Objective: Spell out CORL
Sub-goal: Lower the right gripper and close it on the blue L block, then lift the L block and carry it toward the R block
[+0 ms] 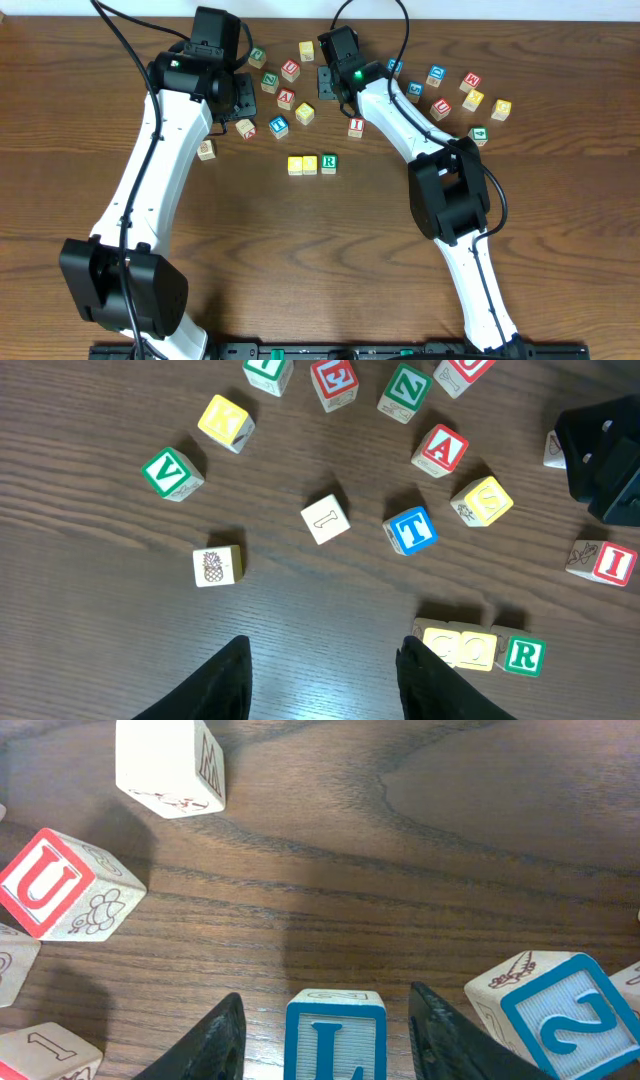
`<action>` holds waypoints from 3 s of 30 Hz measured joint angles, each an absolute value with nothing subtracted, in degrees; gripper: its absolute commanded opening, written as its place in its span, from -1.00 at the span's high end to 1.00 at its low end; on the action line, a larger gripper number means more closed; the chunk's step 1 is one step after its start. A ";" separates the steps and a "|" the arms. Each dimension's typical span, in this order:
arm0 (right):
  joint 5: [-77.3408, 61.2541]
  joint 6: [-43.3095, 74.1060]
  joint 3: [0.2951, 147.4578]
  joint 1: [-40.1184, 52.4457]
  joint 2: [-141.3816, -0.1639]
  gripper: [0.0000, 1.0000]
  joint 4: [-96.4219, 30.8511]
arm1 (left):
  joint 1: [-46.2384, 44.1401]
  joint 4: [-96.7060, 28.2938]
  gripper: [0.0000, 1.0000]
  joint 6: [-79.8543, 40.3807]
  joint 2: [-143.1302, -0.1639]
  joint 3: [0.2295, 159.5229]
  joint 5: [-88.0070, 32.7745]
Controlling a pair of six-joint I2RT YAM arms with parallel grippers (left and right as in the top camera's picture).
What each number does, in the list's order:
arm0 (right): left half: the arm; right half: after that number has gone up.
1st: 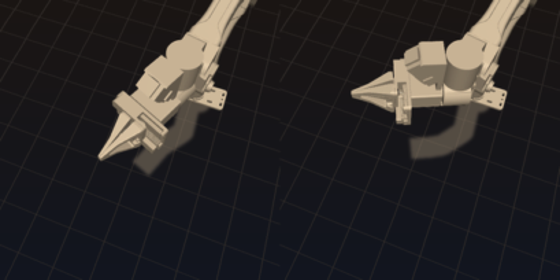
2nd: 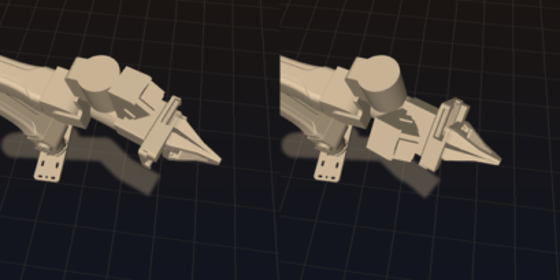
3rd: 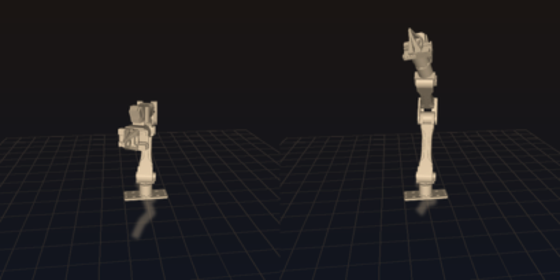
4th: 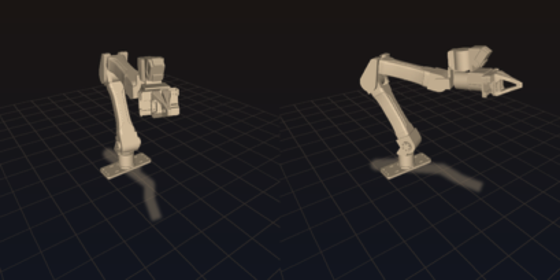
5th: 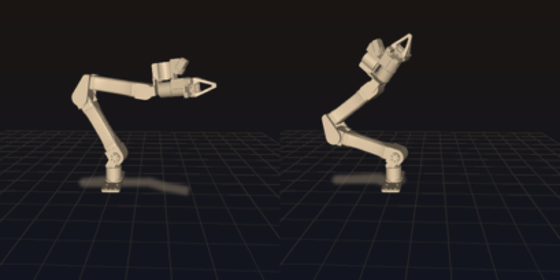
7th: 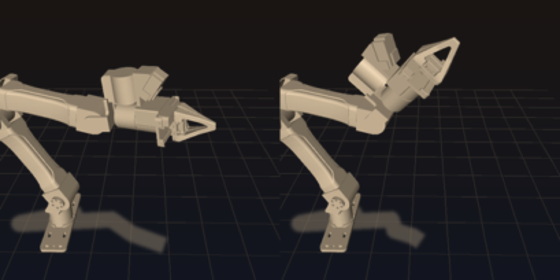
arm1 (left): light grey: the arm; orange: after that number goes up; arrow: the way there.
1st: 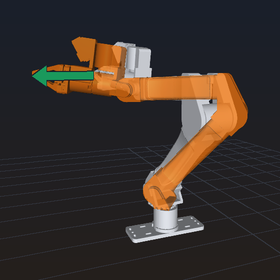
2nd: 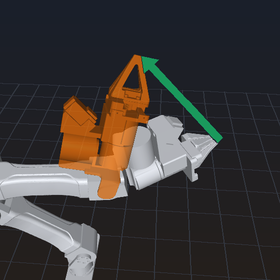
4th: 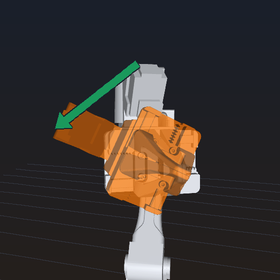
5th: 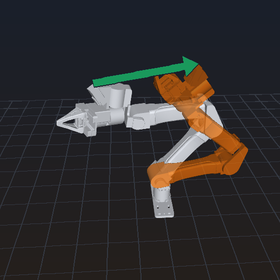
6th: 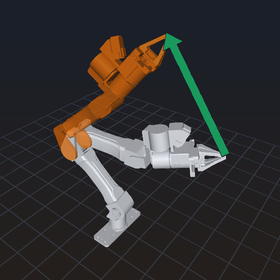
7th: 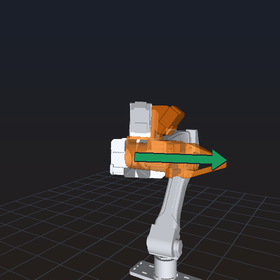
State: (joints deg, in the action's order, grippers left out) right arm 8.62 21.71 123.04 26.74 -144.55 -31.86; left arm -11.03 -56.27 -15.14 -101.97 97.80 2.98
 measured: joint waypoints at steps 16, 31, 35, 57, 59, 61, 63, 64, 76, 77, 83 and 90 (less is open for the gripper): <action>8.64 22.13 123.04 26.74 -145.01 0.28 -32.08 | -11.03 -56.10 0.07 -15.14 -101.97 97.80 3.25; 8.64 22.13 123.04 26.74 -145.03 0.28 -33.58 | -11.03 -56.03 0.07 -15.14 -101.97 97.80 3.38; 8.62 22.11 123.04 26.74 -145.03 0.35 -33.95 | -11.03 -56.01 0.07 -15.14 -101.97 97.80 3.40; 8.64 21.39 123.04 26.74 -143.85 0.60 -35.07 | -11.03 -55.99 0.07 -15.11 -101.97 97.80 3.38; 8.62 21.10 123.04 26.74 -142.12 0.60 -36.10 | -11.03 -55.96 0.07 -15.14 -101.97 97.80 3.40; 8.62 20.73 123.02 26.74 -139.59 0.61 -37.58 | -11.03 -55.96 0.07 -15.11 -101.97 97.80 3.38; 8.69 20.43 123.02 26.74 -136.16 0.62 -39.38 | -11.03 -55.96 0.07 -15.11 -101.97 97.80 3.40; 8.69 20.27 123.04 26.74 -134.39 0.61 -40.23 | -11.03 -55.94 0.07 -15.11 -101.97 97.80 3.40; 5.78 19.88 123.46 26.74 -116.18 0.61 -63.70 | -11.03 -55.94 0.07 -15.14 -101.97 97.80 3.40; 5.28 19.88 123.46 26.74 -115.68 0.62 -66.19 | -11.03 -55.94 0.07 -15.14 -101.97 97.80 3.40; 2.04 19.97 122.78 26.85 -115.24 0.63 -75.48 | -11.03 -55.94 0.07 -15.11 -101.97 97.80 3.40; -0.05 21.28 114.15 28.84 -115.79 0.60 -73.73 | -11.03 -55.94 0.07 -15.11 -101.97 97.80 3.40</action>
